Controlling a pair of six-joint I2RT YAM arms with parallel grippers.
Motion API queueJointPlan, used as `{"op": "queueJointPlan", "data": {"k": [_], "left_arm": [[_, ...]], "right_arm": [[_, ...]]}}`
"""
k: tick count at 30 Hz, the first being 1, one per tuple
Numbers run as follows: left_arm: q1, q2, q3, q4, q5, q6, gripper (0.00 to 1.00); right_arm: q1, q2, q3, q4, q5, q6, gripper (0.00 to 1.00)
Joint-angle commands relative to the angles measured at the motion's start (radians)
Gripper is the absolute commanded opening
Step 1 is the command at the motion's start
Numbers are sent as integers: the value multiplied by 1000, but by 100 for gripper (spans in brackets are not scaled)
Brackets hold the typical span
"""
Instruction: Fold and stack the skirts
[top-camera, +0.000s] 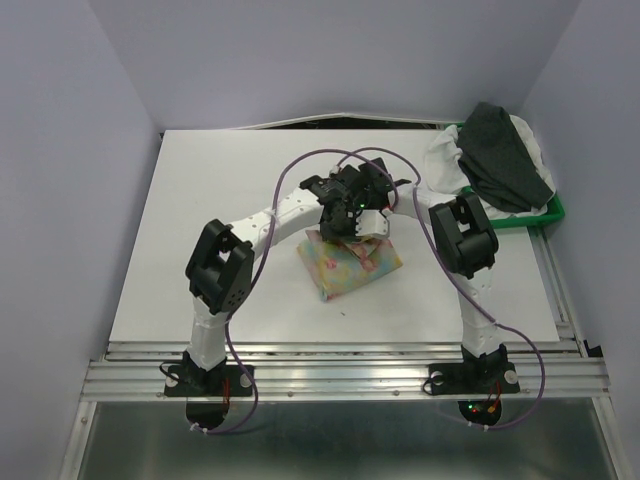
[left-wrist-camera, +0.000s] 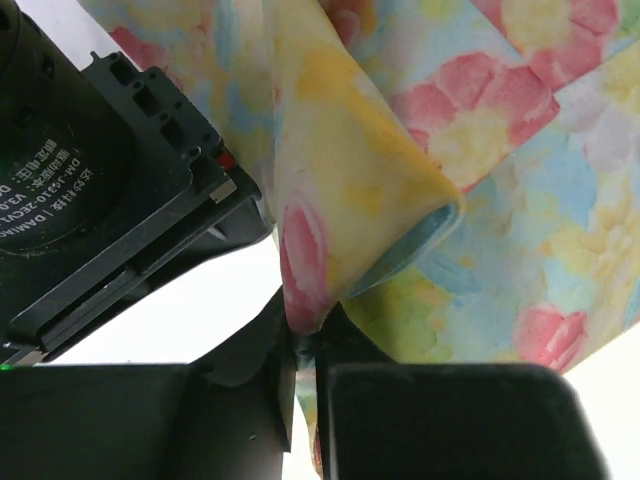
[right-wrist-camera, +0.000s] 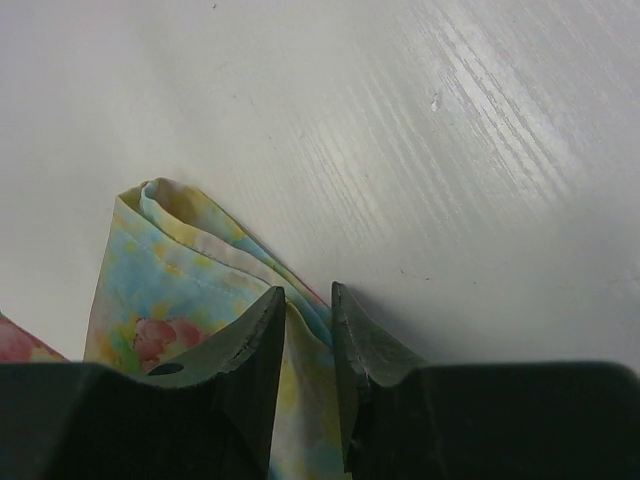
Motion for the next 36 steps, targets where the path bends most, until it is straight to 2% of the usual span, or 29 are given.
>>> {"op": "queueJointPlan", "data": {"k": [1, 8, 13, 20, 26, 31, 36], "left_arm": [[19, -34, -39, 146, -65, -24, 24], [19, -145, -53, 238, -101, -65, 47], [36, -263, -65, 247, -93, -171, 56], [130, -275, -101, 125, 129, -378, 57], [219, -251, -206, 206, 275, -530, 57], [225, -275, -267, 278, 332, -596, 57], [228, -346, -344, 322, 372, -613, 57]], "right_arm": [[8, 12, 11, -71, 49, -5, 31], [8, 35, 32, -74, 63, 1, 31], [-1, 50, 44, -74, 71, 6, 30], [-10, 60, 55, -74, 74, 15, 30], [-30, 43, 107, -74, 62, 76, 35], [-52, -8, 168, -79, 63, 124, 44], [-119, -46, 267, -89, 74, 176, 48]]}}
